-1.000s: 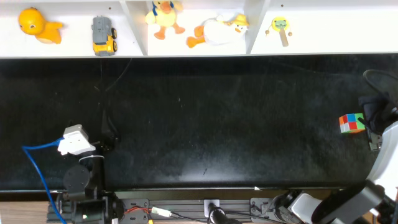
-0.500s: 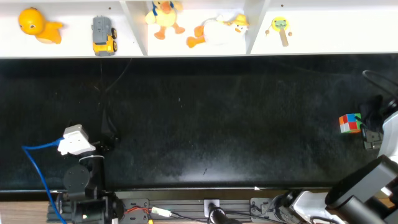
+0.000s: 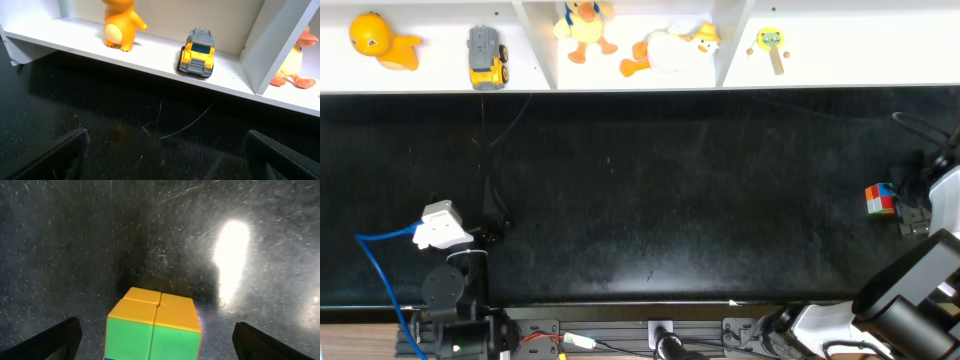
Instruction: Store Toys
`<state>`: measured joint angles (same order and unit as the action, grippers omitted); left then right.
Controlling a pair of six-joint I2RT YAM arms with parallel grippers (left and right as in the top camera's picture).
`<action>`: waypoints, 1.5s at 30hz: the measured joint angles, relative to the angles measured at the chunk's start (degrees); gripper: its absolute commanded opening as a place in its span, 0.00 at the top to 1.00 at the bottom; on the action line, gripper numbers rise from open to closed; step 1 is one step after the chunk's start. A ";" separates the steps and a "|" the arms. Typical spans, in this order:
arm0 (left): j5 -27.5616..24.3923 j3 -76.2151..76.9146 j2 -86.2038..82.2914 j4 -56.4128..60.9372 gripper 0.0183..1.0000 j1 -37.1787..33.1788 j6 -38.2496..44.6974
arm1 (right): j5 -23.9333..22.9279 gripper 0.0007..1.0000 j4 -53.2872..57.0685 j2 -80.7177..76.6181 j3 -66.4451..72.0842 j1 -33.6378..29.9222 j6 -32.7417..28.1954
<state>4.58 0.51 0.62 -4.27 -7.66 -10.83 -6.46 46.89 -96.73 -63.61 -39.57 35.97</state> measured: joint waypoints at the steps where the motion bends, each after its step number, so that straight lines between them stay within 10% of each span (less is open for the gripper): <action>1: 0.00 0.00 0.00 0.00 0.00 0.00 0.00 | 0.00 0.00 -0.26 -0.13 0.39 0.13 -0.02; 23: 0.00 0.00 0.00 0.00 0.00 0.00 0.00 | -1.33 0.17 -3.82 -3.43 3.04 1.16 -1.51; 45: 0.00 0.00 0.00 -0.02 0.00 0.00 0.00 | -1.86 0.55 -3.96 -4.13 3.04 1.33 -2.16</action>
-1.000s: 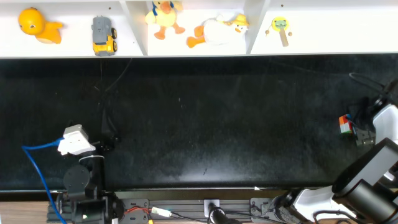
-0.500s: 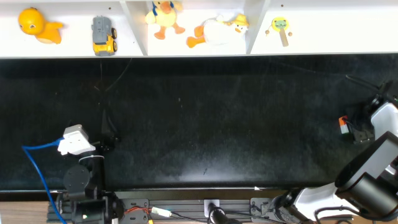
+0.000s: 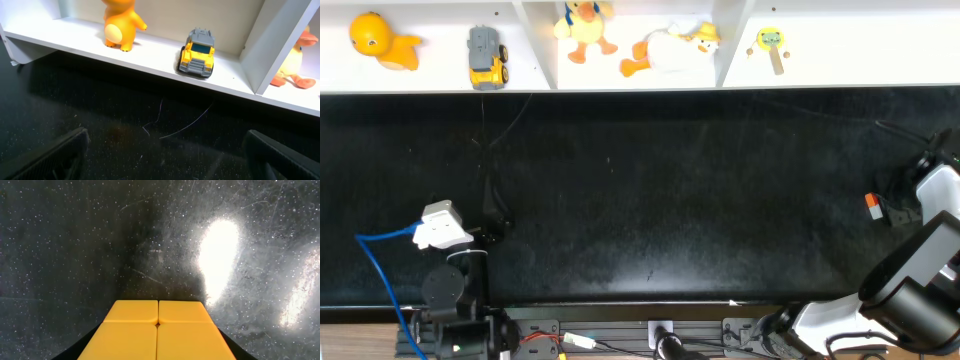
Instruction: Store Toys
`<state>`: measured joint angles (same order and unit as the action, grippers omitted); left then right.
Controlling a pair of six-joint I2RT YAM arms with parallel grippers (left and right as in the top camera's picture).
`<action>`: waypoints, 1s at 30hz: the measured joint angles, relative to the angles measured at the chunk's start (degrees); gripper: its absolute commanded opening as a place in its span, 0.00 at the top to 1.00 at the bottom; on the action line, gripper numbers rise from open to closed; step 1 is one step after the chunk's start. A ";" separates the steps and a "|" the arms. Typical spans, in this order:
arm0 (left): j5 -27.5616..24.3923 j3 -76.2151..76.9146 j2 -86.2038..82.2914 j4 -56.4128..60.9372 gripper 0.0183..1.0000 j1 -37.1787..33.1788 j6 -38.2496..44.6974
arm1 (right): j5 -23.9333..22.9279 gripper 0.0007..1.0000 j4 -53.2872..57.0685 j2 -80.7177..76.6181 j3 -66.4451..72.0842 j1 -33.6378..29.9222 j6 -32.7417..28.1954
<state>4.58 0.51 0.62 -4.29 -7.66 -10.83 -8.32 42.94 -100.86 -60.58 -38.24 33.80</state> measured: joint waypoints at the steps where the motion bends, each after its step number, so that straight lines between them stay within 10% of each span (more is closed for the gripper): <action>1: 0.00 0.00 0.00 0.02 0.00 0.00 0.00 | 0.07 0.57 0.13 0.00 -0.07 0.00 -0.31; 5: 0.00 0.00 0.00 0.02 0.00 0.00 0.00 | 1.33 0.66 4.22 -0.02 -1.38 -0.02 -1.46; 9: 0.00 0.00 0.00 0.02 0.00 0.00 0.00 | 2.84 0.96 11.56 -0.04 -7.56 0.15 -4.09; 22: 0.00 0.00 0.00 0.00 0.00 0.00 0.00 | 4.20 0.95 19.56 10.69 -28.81 8.04 -25.40; 30: 0.00 0.00 0.00 0.02 0.00 0.00 0.00 | 8.35 0.95 -8.37 28.06 -9.46 10.21 -35.87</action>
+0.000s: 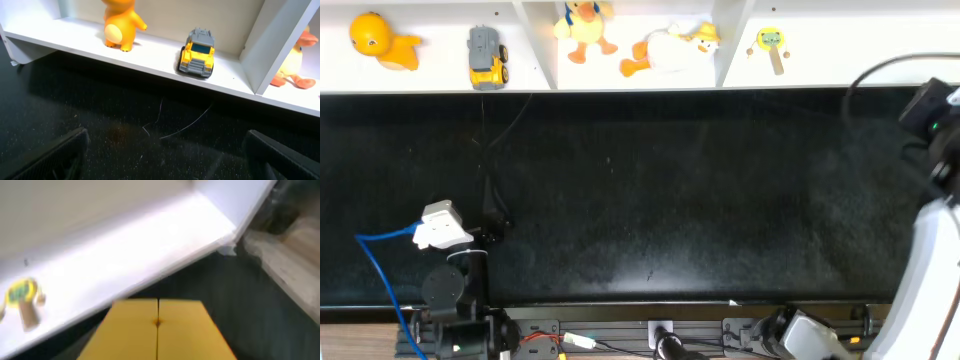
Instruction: Store Toys
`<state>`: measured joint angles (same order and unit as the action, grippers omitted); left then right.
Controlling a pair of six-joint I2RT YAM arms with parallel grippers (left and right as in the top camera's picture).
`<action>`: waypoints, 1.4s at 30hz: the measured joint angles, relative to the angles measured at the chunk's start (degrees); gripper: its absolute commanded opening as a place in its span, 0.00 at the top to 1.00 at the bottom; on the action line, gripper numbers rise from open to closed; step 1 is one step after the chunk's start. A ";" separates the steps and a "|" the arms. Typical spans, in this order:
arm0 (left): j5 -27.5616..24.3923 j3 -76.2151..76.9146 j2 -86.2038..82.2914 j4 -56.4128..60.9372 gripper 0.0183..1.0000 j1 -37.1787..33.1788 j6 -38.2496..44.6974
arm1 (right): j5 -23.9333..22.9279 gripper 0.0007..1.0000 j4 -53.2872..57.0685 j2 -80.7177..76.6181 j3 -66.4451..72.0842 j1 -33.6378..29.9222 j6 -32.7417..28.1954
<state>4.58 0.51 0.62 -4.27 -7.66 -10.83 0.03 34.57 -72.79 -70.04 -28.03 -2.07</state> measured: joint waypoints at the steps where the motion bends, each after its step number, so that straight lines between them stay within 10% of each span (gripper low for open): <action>1: 0.00 0.00 0.00 0.00 0.00 0.00 0.00 | 0.17 0.95 -6.38 0.61 3.76 -0.07 -1.75; 16: 0.00 0.00 0.00 0.00 0.00 0.00 0.00 | 18.32 0.95 -58.21 -20.44 21.46 -0.04 -12.00; 28: 0.00 0.00 0.00 0.00 0.00 0.00 0.00 | 22.05 0.95 -80.65 -30.64 21.20 0.68 -11.43; 42: 0.00 0.00 0.00 0.00 0.00 0.00 0.00 | 22.32 0.96 -79.14 -41.72 9.66 5.22 -6.49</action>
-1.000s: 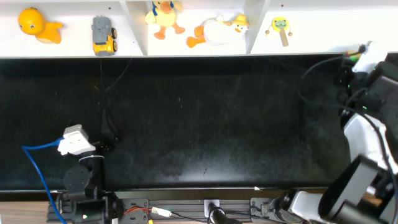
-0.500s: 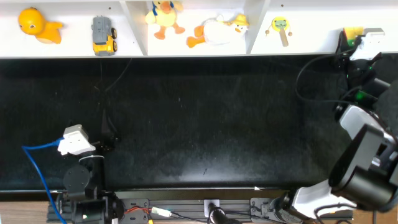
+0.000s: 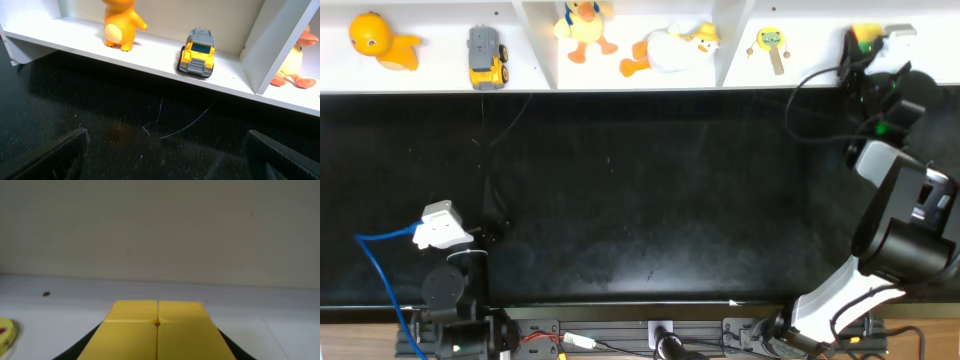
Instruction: Store Toys
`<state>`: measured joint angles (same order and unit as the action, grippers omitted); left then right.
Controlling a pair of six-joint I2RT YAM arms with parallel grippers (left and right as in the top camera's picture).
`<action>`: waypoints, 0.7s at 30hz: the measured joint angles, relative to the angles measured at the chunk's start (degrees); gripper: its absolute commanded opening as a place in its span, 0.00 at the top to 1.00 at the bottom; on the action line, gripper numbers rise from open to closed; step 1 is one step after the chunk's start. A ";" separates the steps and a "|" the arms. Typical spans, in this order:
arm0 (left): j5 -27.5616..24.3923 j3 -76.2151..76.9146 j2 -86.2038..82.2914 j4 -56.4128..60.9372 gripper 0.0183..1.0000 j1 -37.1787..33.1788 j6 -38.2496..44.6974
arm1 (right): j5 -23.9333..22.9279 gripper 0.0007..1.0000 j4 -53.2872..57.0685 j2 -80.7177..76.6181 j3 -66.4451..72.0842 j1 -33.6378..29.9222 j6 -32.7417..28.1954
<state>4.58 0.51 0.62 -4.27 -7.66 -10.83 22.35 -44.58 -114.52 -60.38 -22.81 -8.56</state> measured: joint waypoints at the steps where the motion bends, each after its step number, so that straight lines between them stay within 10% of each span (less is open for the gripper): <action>1: 0.00 0.00 0.00 0.00 0.00 0.00 0.00 | 0.11 0.96 0.92 -0.50 -1.22 0.17 0.17; 8: 0.00 0.00 0.00 0.00 0.00 0.00 0.00 | -0.39 0.94 4.52 -1.81 -2.62 0.48 0.85; 18: 0.00 0.00 0.00 -0.02 0.00 0.00 0.00 | -2.21 0.37 8.74 -1.81 -3.41 0.46 0.87; 20: 0.00 0.00 0.00 -0.02 0.00 0.00 0.00 | -2.40 0.00 10.38 -1.79 -3.72 0.46 1.27; 21: 0.00 0.00 0.00 0.00 0.00 0.00 0.00 | -2.43 0.00 11.74 -1.79 -3.72 0.46 1.16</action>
<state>4.58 0.51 0.62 -4.27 -7.66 -10.83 19.92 -32.84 -116.31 -64.10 -22.35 -7.40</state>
